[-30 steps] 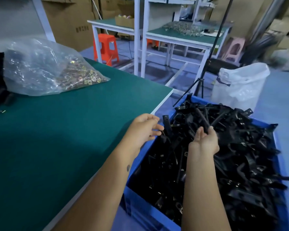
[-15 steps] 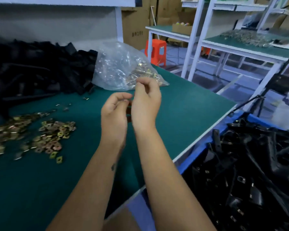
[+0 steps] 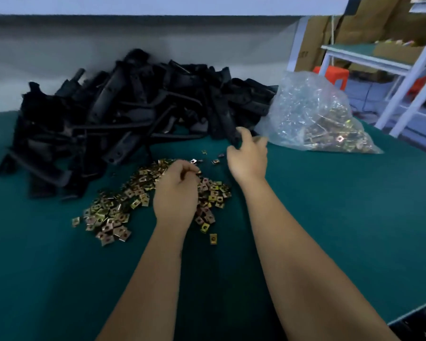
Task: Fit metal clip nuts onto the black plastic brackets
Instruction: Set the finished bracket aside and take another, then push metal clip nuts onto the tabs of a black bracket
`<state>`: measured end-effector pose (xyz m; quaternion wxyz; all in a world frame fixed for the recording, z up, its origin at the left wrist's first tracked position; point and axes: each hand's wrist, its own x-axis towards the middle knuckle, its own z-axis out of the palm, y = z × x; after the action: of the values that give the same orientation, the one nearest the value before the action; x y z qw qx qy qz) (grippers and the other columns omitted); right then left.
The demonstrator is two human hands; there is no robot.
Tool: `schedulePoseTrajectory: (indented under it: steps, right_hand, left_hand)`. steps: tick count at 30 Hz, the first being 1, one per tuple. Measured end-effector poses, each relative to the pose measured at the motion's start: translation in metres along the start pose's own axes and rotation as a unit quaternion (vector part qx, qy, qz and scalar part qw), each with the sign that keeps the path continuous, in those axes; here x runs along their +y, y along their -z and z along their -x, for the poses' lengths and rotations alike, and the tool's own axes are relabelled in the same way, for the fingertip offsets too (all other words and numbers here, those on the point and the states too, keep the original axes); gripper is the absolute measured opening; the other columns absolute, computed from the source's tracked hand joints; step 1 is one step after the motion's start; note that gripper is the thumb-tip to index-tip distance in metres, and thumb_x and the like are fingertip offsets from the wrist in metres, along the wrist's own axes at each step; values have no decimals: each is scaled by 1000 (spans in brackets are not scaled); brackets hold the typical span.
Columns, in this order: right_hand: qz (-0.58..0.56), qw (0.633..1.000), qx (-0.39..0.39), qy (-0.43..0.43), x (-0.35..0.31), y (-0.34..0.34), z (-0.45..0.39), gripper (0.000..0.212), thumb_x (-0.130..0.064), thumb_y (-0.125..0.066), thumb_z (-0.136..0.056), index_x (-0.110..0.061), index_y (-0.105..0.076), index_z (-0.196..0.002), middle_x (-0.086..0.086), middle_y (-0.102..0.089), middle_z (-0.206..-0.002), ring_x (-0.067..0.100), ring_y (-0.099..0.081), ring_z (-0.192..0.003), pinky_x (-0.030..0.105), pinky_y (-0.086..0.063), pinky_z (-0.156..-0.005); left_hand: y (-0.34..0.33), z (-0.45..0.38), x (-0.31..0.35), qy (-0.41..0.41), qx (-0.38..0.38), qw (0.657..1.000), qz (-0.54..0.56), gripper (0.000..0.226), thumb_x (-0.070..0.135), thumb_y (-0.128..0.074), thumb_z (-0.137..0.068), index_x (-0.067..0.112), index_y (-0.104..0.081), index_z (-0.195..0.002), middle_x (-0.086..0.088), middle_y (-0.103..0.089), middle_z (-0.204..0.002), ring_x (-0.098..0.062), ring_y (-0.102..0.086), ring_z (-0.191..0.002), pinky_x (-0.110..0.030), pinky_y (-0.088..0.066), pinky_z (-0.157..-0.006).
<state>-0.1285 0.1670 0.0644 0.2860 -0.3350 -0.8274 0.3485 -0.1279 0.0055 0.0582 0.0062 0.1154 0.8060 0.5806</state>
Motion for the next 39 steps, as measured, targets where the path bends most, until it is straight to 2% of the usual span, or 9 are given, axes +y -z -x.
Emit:
schedulePoseTrajectory:
  steps: [6, 9, 14, 18, 21, 24, 30, 34, 39]
  right_hand:
    - [74, 996, 19, -46, -1, -7, -27, 79, -32, -52, -92, -23, -8, -157, 10, -33, -143, 30, -41, -125, 40, -42, -94]
    - [66, 996, 28, -49, 3, -4, -36, 60, -30, -47, -96, -20, -29, -152, 5, -38, -144, 27, -47, -122, 34, -40, -79]
    - [-2, 998, 60, -38, 5, -4, -36, 22, -21, -47, -98, -17, -67, -105, 5, -64, -112, 23, -60, -87, 27, -35, -61]
    - [74, 982, 138, 106, -3, -9, -30, 27, -18, -53, -93, -18, -67, -116, 7, -57, -115, 27, -49, -111, 34, -43, -82]
    - [148, 974, 20, 171, -5, -19, -31, 35, -34, -50, -96, -32, -61, -130, 5, -58, -127, 28, -38, -124, 35, -25, -101]
    - [201, 963, -82, 161, 1, -23, -36, 40, -43, -40, -101, -36, -53, -138, -4, -53, -140, 23, -26, -135, 36, -12, -102]
    - [-59, 983, 90, 148, -3, -9, -22, 28, -11, -56, -96, -23, -73, -115, -5, -70, -115, 17, -56, -116, 35, -32, -107]
    - [-212, 959, 138, 128, -16, -4, 8, 27, 2, -55, -92, -12, -74, -105, -2, -71, -103, 15, -66, -98, 29, -52, -92]
    - [-329, 933, 105, 98, -38, -13, 50, 39, -6, -62, -90, -41, -47, -99, -8, -73, -97, 9, -69, -92, 14, -51, -74]
  left_hand:
    - [-6, -11, 3, 2, -11, 992, -122, 22, 28, -44, -95, 38, -63, -89, 24, -59, -80, -1, -55, -75, -28, -38, -64]
    - [-8, -13, 4, 8, -6, 992, -126, 22, 25, -45, -95, 36, -63, -90, 27, -55, -76, 2, -54, -75, -27, -40, -66]
    - [-7, -11, 5, 3, -5, 991, -135, 21, 26, -45, -96, 36, -63, -89, 18, -63, -78, -6, -58, -66, -27, -35, -57]
    - [-8, -10, 4, 1, -12, 990, -138, 22, 27, -45, -95, 37, -62, -86, 14, -62, -69, -8, -57, -62, -28, -35, -57]
    - [-9, -11, 3, 0, -14, 989, -146, 21, 28, -45, -95, 38, -61, -85, 12, -61, -65, -9, -56, -59, -28, -33, -56]
    - [-10, -13, 2, -1, -13, 988, -153, 21, 29, -45, -95, 38, -62, -86, 10, -61, -64, -9, -56, -59, -28, -32, -55]
    - [-9, -13, 3, 5, -12, 988, -152, 21, 29, -45, -94, 38, -62, -86, 10, -62, -65, -10, -57, -58, -28, -34, -55]
    - [-8, -11, 5, -4, -10, 990, -140, 19, 27, -44, -96, 39, -58, -103, 16, -59, -77, -9, -58, -72, -29, -41, -61]
    - [-2, -11, 6, -46, 19, 998, 29, 21, 24, -48, -100, 31, -49, -120, 12, -57, -75, 2, -53, -59, -24, -40, -55]
